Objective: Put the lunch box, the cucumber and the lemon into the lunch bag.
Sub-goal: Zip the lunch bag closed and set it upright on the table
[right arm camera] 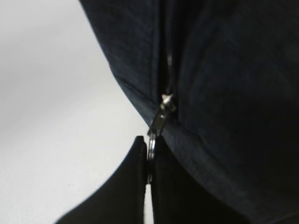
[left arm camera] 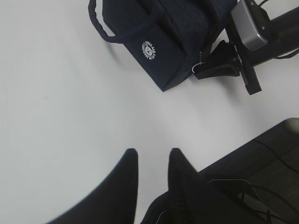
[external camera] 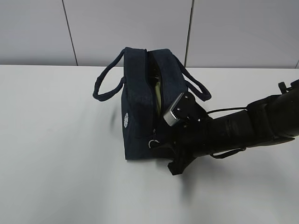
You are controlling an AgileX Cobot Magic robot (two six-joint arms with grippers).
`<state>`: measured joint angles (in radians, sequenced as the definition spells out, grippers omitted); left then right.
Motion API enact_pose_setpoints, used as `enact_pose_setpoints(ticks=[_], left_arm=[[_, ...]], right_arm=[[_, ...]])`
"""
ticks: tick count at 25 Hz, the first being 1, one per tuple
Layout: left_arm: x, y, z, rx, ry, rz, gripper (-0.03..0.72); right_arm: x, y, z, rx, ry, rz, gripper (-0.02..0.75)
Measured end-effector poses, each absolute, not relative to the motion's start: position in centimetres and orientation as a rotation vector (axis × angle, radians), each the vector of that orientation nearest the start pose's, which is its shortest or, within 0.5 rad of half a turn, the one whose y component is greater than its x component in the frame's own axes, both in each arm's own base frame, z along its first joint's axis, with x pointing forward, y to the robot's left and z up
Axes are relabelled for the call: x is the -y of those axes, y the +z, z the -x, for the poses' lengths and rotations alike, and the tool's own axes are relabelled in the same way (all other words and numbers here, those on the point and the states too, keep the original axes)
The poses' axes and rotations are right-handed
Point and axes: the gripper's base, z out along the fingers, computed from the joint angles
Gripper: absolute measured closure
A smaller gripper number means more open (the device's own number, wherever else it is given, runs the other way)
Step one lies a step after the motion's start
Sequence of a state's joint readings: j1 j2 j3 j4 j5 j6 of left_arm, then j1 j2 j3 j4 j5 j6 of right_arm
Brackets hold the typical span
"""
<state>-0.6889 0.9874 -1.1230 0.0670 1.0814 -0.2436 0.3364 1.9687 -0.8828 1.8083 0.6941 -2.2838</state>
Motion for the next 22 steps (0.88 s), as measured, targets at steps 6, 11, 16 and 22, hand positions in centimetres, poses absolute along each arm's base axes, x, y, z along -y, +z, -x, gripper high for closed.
enact_pose_setpoints(ticks=[6,11,16,22], left_arm=[[11.0,38.4,-14.2,-2.414,-0.321,-0.559,0.54],[11.9,37.4,-15.2,-2.476,-0.291,-0.575,0.511],[12.9,36.0,-16.5,-2.537,-0.257,-0.592,0.461],[14.4,34.1,-18.3,-2.598,-0.221,-0.611,0.446]], right_arm=[[-16.8,11.8,-31.1,-1.992,0.751,1.109,0.738],[-16.8,11.8,-31.1,-2.025,0.775,1.065,0.738],[-16.8,11.8,-31.1,-2.06,0.801,1.016,0.738],[-16.9,11.9,-31.0,-2.089,0.846,0.962,0.738]])
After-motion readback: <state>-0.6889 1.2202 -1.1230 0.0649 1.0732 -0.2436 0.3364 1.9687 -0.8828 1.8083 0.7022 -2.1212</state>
